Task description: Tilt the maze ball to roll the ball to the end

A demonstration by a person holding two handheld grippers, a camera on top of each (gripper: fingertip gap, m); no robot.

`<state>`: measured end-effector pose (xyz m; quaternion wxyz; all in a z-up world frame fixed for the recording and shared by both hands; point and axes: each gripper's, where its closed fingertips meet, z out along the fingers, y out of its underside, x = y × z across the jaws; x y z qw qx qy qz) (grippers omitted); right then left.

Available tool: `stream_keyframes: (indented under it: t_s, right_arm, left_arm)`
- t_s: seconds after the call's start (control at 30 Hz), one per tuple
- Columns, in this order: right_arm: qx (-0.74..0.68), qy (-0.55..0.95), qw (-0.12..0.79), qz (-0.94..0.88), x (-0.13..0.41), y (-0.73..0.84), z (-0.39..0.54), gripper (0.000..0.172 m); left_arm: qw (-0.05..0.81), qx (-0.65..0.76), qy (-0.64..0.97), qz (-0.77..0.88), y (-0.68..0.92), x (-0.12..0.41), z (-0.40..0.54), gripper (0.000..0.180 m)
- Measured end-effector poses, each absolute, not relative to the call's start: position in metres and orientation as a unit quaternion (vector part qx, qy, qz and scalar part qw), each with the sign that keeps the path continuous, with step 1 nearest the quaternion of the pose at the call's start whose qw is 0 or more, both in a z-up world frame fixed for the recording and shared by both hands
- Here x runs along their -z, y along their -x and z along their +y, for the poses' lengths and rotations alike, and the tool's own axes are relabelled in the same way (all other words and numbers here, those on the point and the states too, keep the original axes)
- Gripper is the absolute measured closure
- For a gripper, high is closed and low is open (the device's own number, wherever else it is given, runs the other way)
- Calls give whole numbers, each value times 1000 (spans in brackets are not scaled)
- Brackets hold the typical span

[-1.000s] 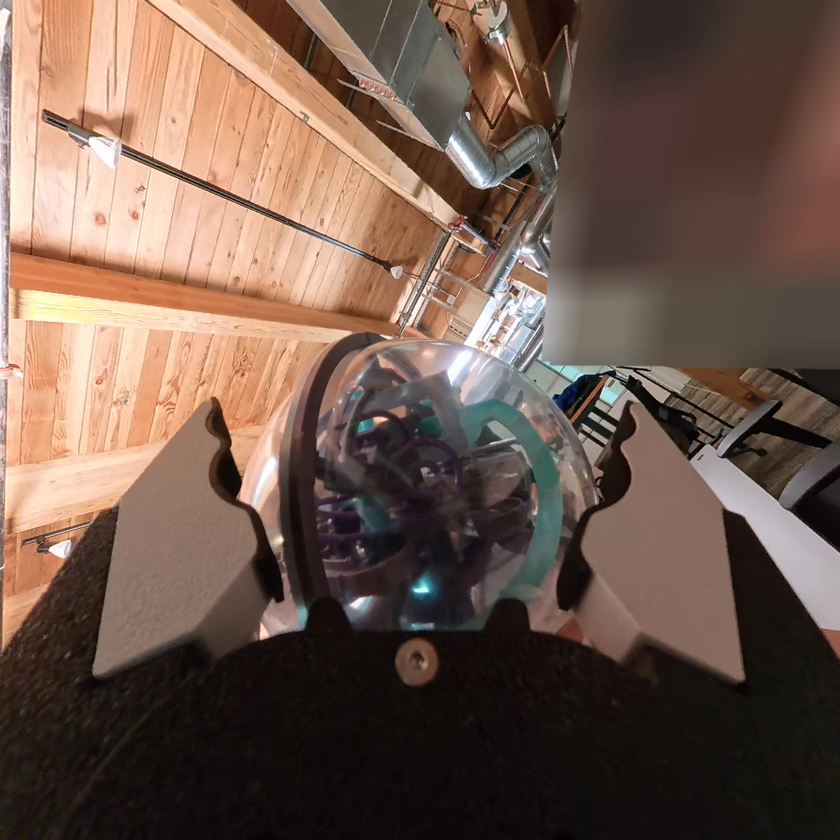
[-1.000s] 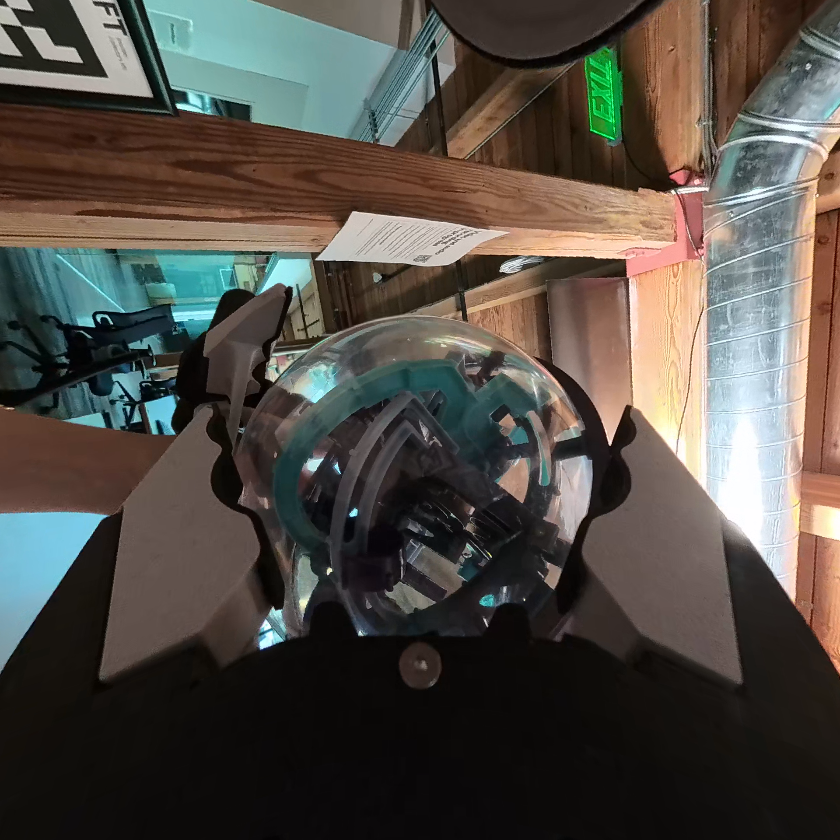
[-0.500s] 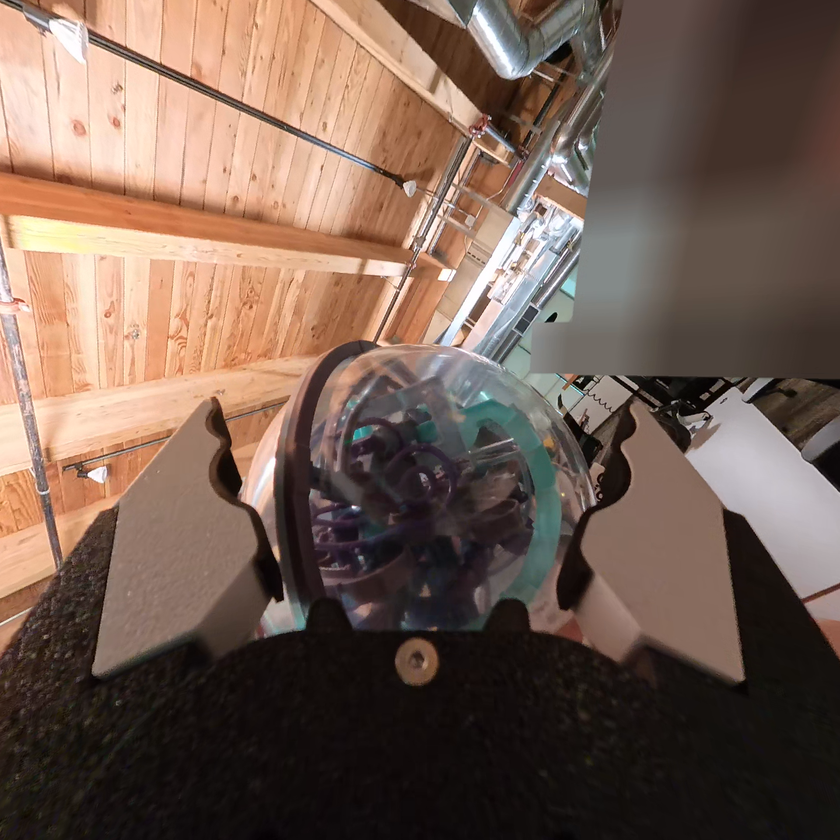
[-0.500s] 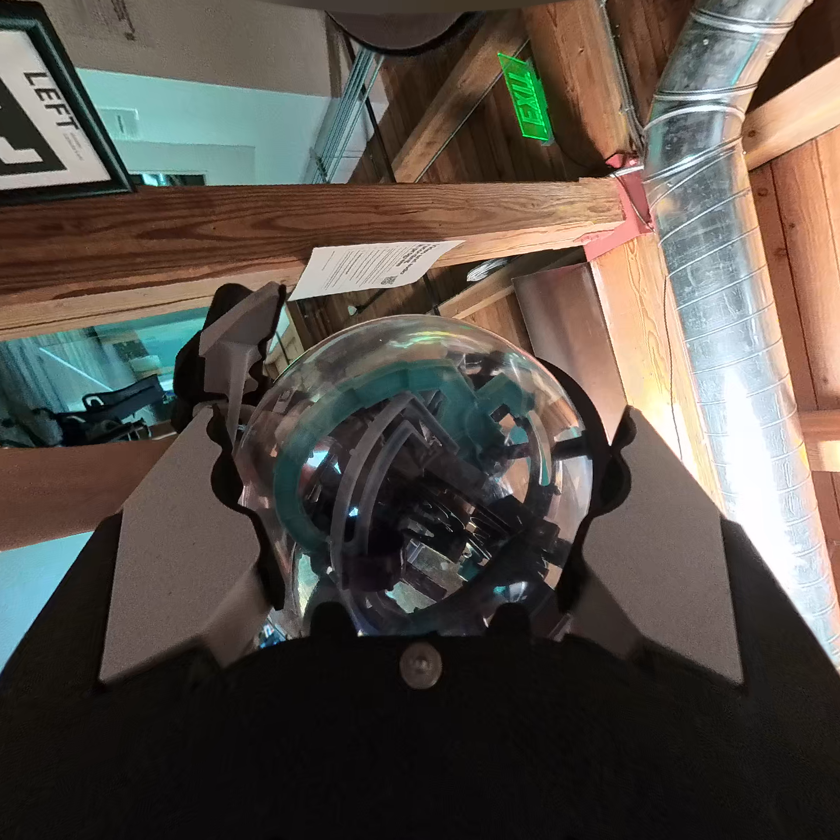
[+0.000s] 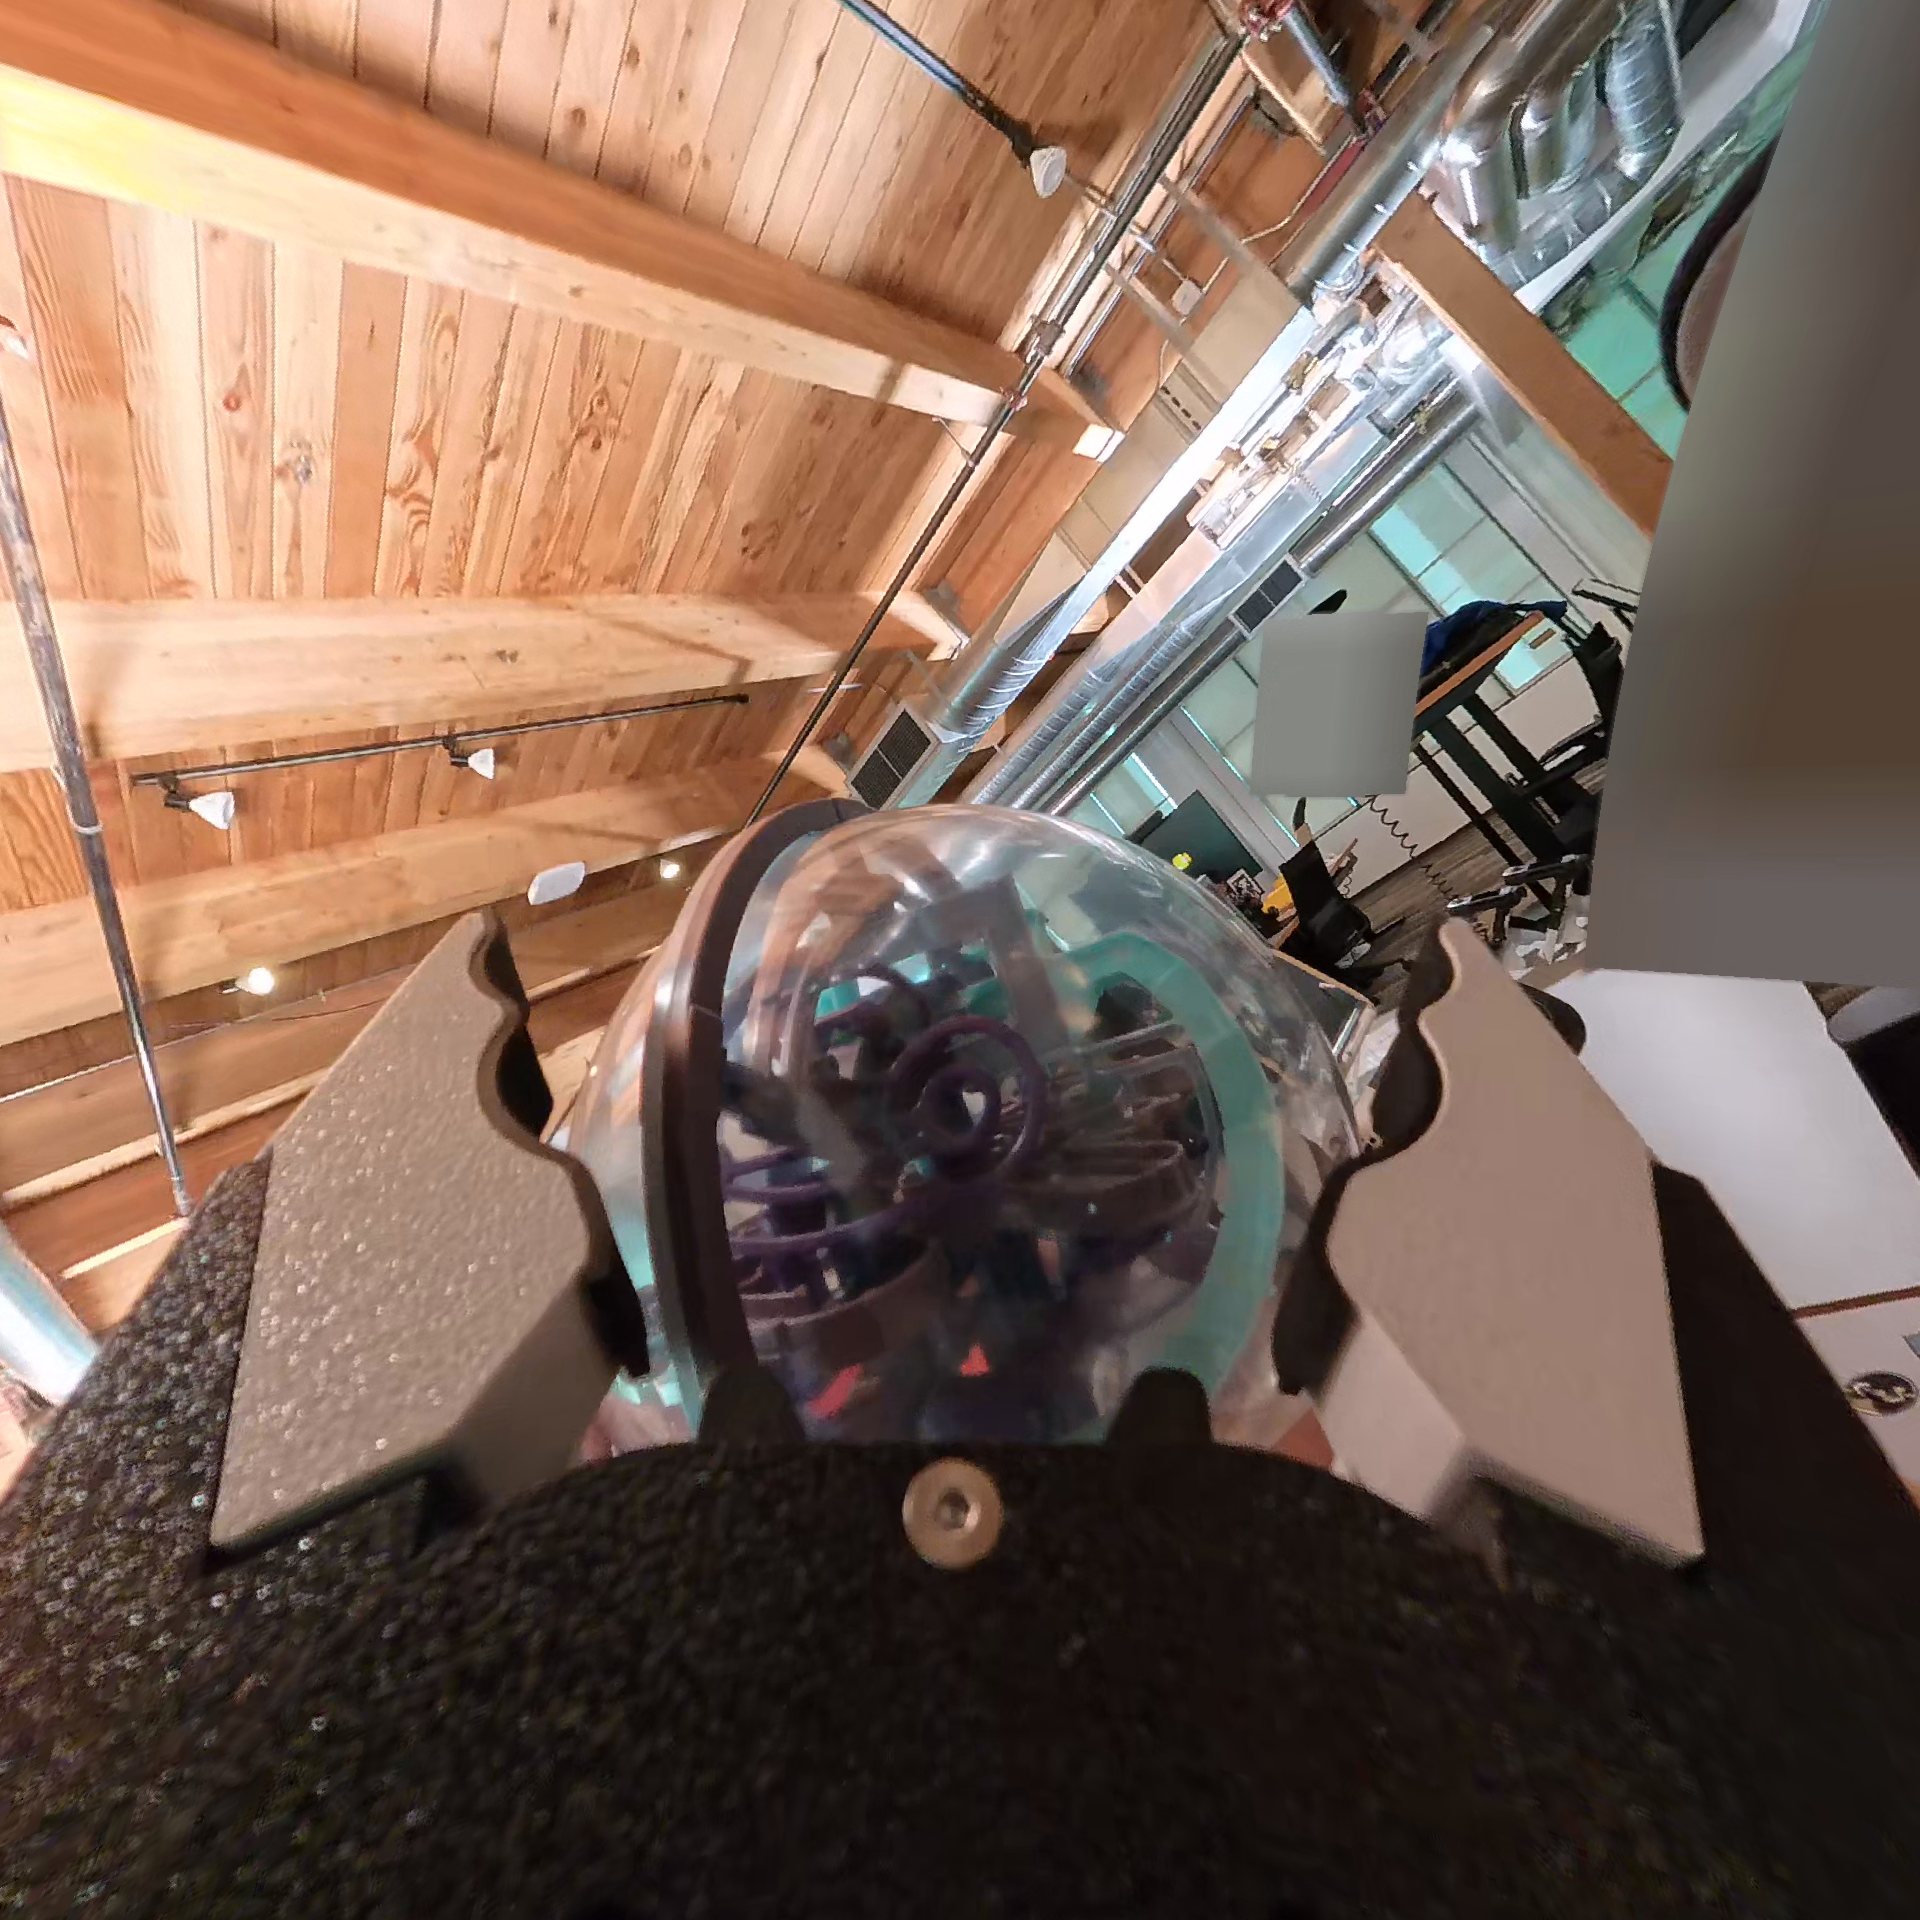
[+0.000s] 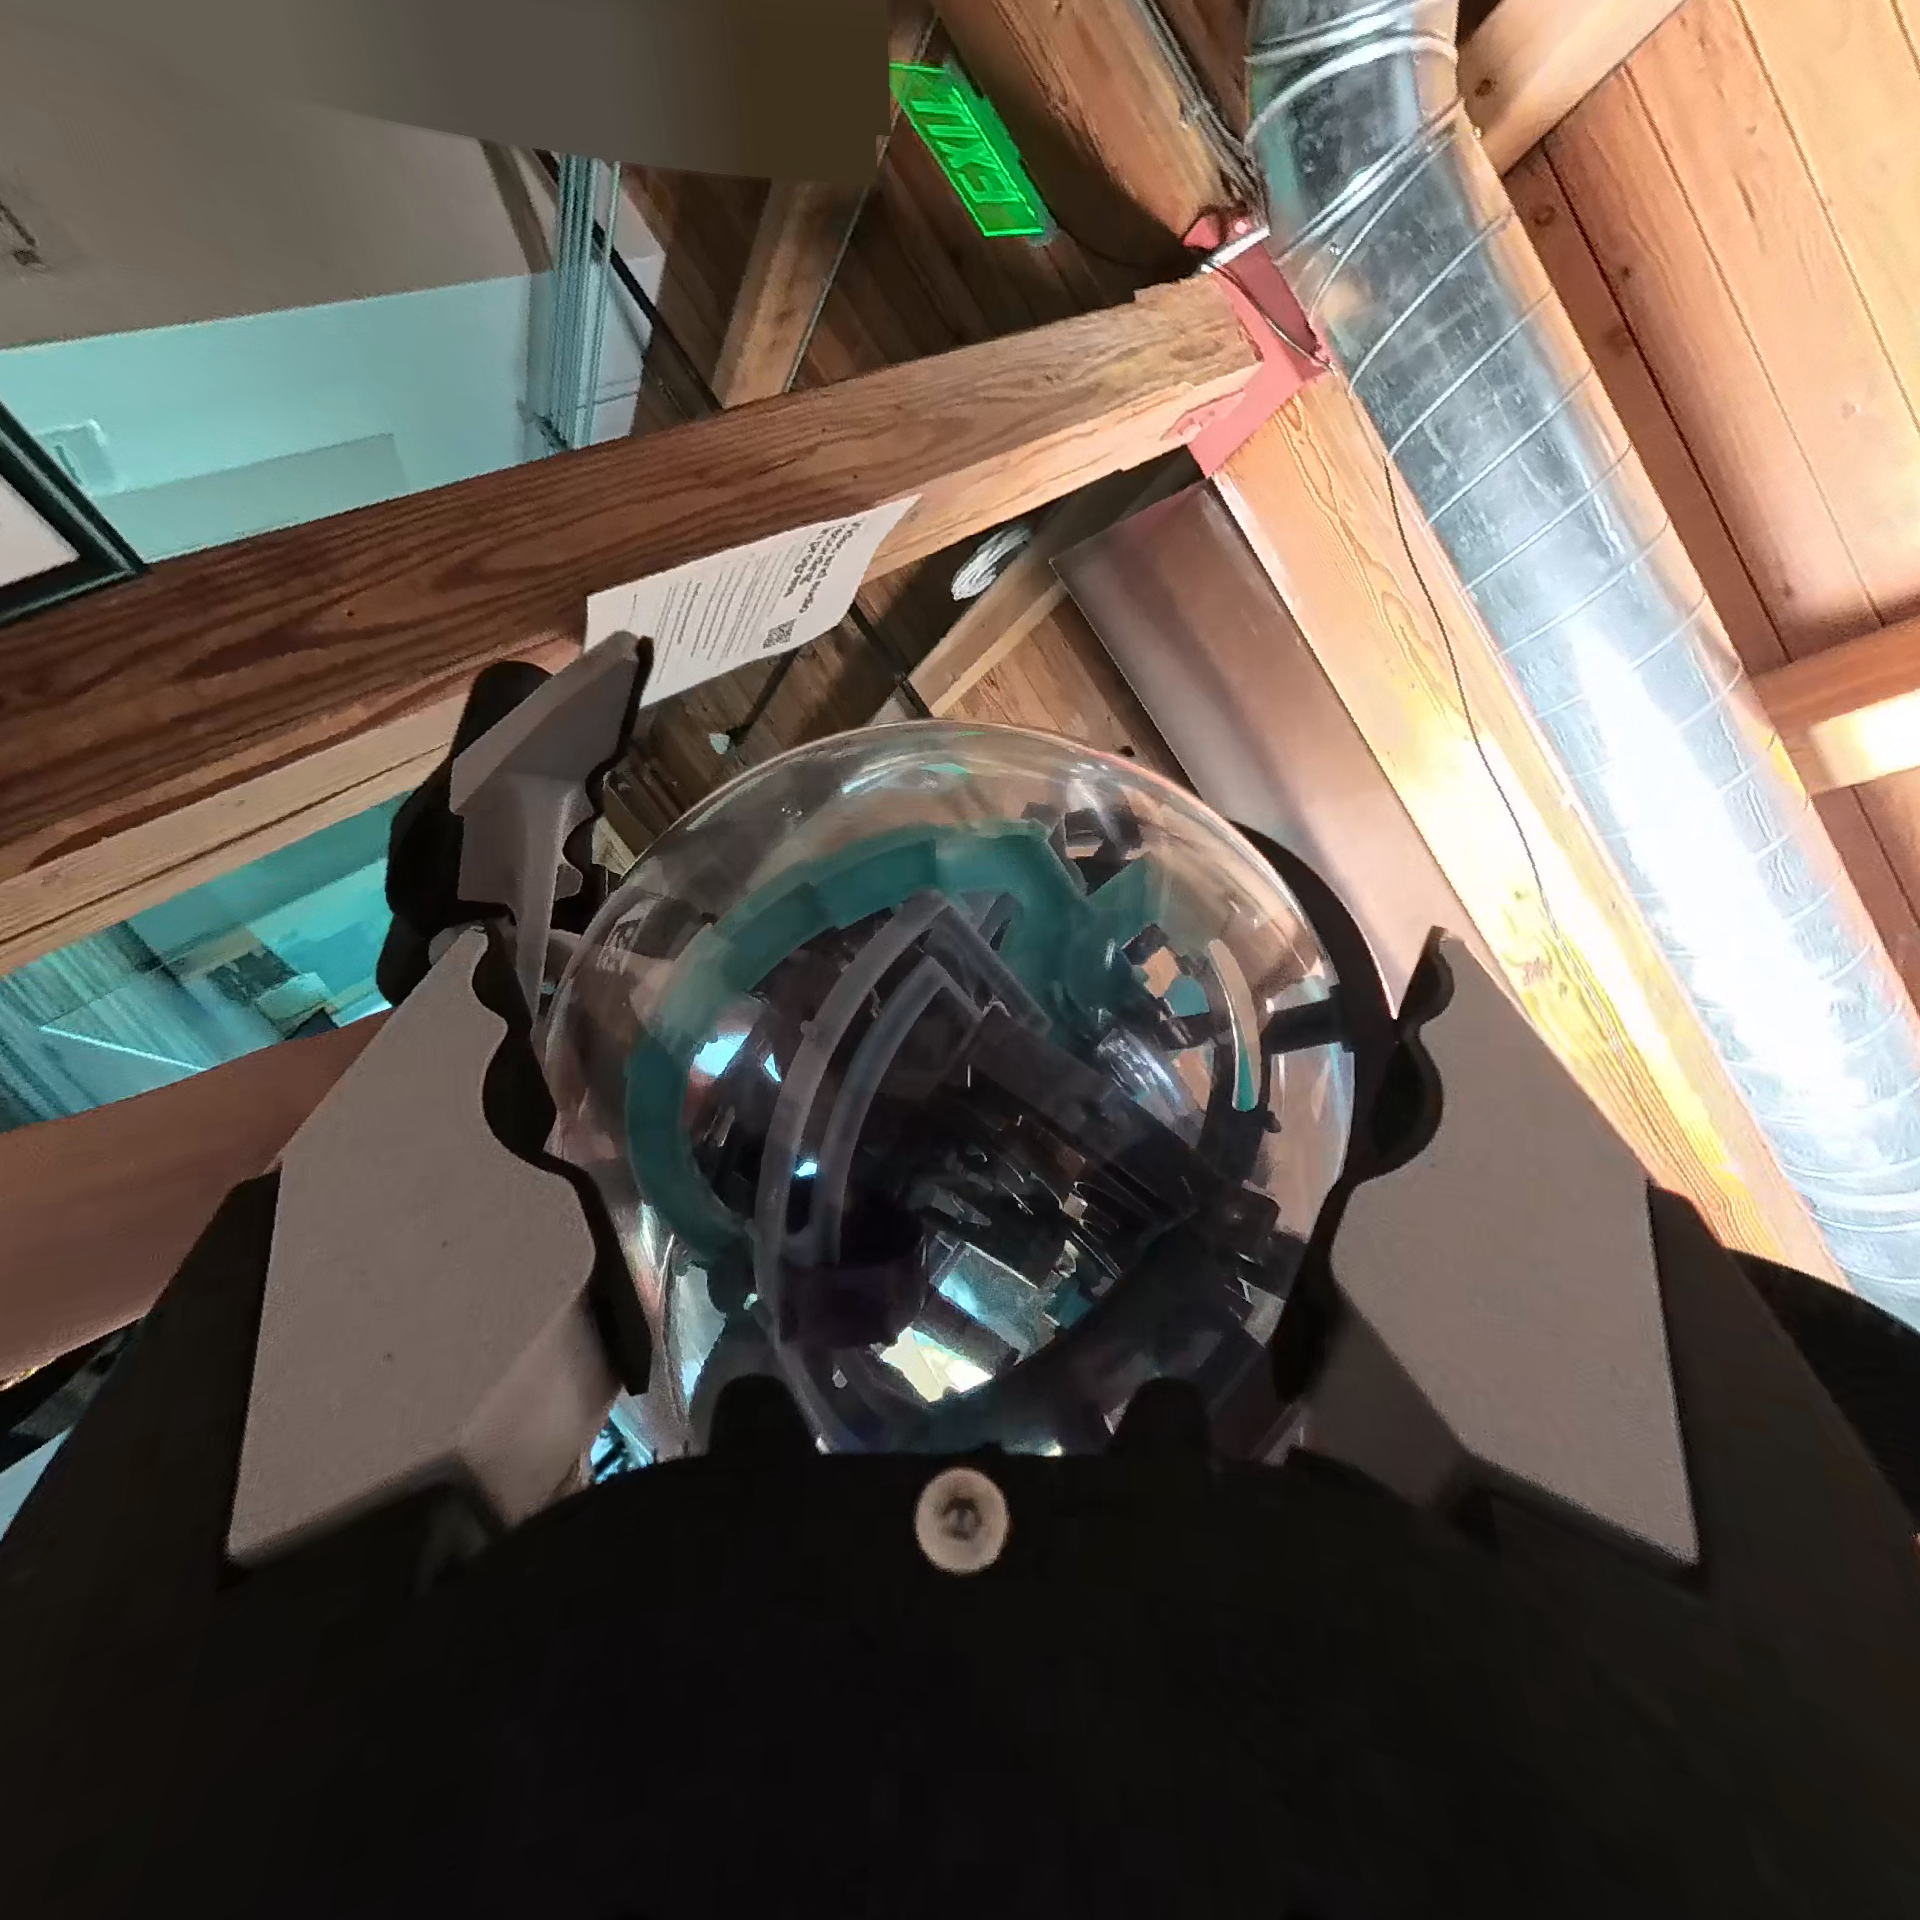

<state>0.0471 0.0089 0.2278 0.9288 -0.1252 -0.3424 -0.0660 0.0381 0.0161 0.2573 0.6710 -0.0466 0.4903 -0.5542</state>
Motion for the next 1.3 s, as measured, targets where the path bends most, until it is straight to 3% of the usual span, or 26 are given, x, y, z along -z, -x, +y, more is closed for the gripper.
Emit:
stream_keyframes:
  t_s: [1.3]
  right_arm:
    - [70, 225, 917, -322, -191, -42, 41, 14]
  left_arm:
    - [628, 626, 113, 449, -36, -221, 55, 24]
